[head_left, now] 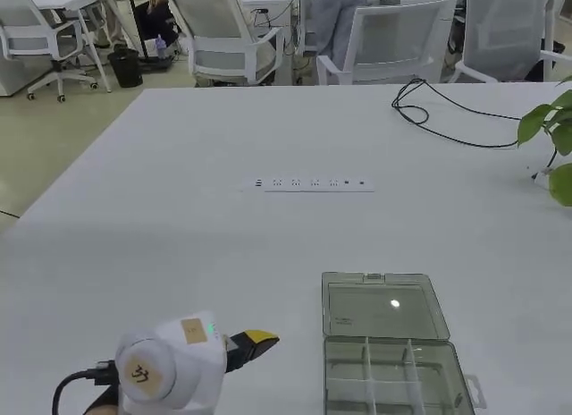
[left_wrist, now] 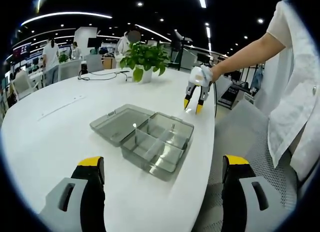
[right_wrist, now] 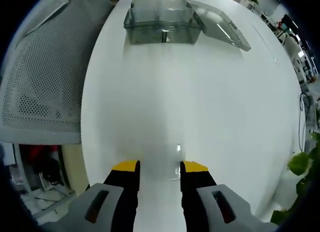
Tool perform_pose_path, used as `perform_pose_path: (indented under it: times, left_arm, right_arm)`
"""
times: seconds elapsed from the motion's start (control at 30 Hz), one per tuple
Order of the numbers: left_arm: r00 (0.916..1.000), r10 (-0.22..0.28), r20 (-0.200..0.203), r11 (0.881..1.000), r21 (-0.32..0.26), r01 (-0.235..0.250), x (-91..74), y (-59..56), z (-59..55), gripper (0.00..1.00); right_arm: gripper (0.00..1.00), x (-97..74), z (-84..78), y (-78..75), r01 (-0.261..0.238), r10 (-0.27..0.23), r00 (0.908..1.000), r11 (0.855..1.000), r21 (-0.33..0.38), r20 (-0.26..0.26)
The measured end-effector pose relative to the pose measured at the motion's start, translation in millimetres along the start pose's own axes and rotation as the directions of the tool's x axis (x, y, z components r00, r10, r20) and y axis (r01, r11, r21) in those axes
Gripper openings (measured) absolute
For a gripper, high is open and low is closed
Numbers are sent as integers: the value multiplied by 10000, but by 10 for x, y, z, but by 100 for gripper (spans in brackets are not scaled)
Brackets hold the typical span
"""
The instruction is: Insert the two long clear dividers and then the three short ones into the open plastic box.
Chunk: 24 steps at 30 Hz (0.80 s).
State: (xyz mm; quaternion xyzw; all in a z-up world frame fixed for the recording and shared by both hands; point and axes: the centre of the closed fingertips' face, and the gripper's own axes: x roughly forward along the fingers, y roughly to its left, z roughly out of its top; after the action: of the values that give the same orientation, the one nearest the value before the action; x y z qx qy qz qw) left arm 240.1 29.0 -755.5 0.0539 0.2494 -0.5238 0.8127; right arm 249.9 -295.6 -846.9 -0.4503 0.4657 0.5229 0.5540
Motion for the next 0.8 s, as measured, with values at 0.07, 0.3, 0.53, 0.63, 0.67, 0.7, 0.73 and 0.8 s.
perform_pose_path:
  times: [0.07, 0.3, 0.53, 0.63, 0.67, 0.7, 0.73, 0.8]
  left_arm:
    - [10000, 17, 2, 10000, 10, -17, -4, 3, 1, 100]
    - [10000, 23, 6, 10000, 35, -23, -14, 12, 6, 100]
    - [10000, 62, 63, 10000, 14, -62, -16, 22, 26, 100]
    - [9999, 87, 148, 10000, -5, -87, -19, 29, 59, 100]
    - [9998, 111, 170, 9999, -33, -110, -20, 37, 71, 100]
    - [9997, 123, 190, 9999, -33, -122, -20, 41, 83, 100]
    - [9995, 135, 270, 9999, -35, -134, -21, 46, 108, 100]
    - [9991, 184, 391, 9998, -111, -180, -26, 56, 160, 100]
  right_arm:
    - [33, -2, -1, -1, 39, -39, 10000, 10000, -7, -25]
    - [33, -80, 57, -43, 462, -466, 9986, 9988, 173, 250]
    - [33, -277, 276, -112, 1063, -1072, 9911, 9942, 147, 785]
    - [33, -372, 404, -143, 1350, -1358, 9853, 9907, 144, 1039]
    - [33, -402, 446, -151, 1430, -1438, 9830, 9896, 156, 1143]
    - [33, -430, 492, -157, 1505, -1515, 9805, 9885, 171, 1249]
    - [33, -478, 559, -162, 1601, -1612, 9772, 9869, 188, 1382]
    - [33, -560, 669, -171, 1757, -1767, 9712, 9842, 204, 1597]
